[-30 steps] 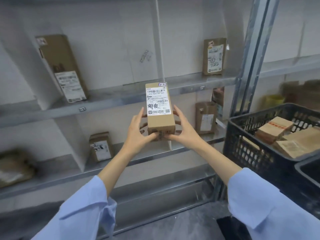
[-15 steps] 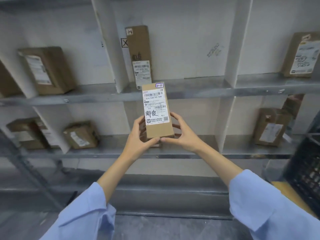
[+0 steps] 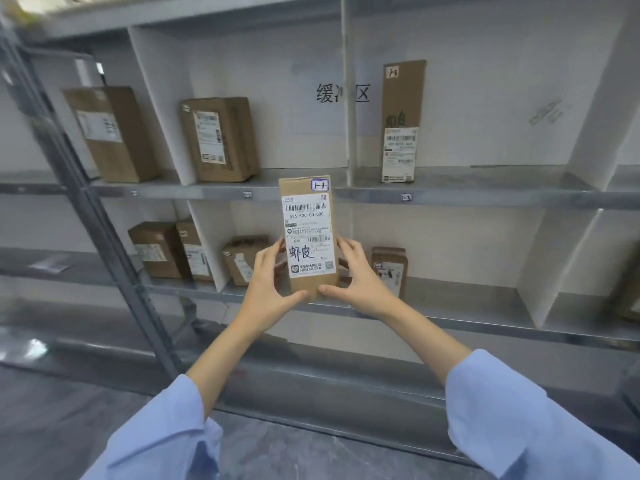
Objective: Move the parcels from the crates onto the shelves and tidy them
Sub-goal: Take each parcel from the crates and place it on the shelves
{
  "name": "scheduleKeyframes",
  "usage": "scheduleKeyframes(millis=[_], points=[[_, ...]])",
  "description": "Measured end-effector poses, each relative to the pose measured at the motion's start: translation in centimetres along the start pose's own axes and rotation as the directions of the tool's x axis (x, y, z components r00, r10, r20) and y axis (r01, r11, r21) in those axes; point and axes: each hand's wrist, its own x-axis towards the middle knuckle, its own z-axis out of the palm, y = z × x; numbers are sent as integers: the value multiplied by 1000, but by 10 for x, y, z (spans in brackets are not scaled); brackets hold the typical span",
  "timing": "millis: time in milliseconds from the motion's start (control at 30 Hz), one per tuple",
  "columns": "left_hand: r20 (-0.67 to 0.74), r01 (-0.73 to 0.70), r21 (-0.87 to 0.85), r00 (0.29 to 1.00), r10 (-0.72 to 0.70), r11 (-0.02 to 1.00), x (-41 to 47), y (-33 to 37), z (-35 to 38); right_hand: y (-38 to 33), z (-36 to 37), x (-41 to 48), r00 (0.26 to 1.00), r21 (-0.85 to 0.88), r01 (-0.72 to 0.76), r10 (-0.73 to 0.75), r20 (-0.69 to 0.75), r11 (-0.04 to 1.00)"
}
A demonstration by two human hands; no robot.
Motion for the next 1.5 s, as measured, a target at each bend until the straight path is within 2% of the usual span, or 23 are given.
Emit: scheduleKeyframes(millis=[133,367,700,1000,1500], points=[[-57,-3,21,998,4,1000,-13,-20,-40,-14,43,11,999,-17,33,-33,-33,999],[-83,10,15,997,-9,1000,-36,-42,-86,-39,94,19,1000,77,-4,6,-21,997],[-115,33,-18,993,-35,999,-48,-53,-110,-56,119,30,999,-9,49,-49,5,999],[-173,66,3,983,-65,998,-51,-63,-142,-69,151,53,996,61,74,-77,43,995],[-269,86,177,962,-36,981,-5,-129,-245,-79,244,172,990,177,129,-137,38,976]])
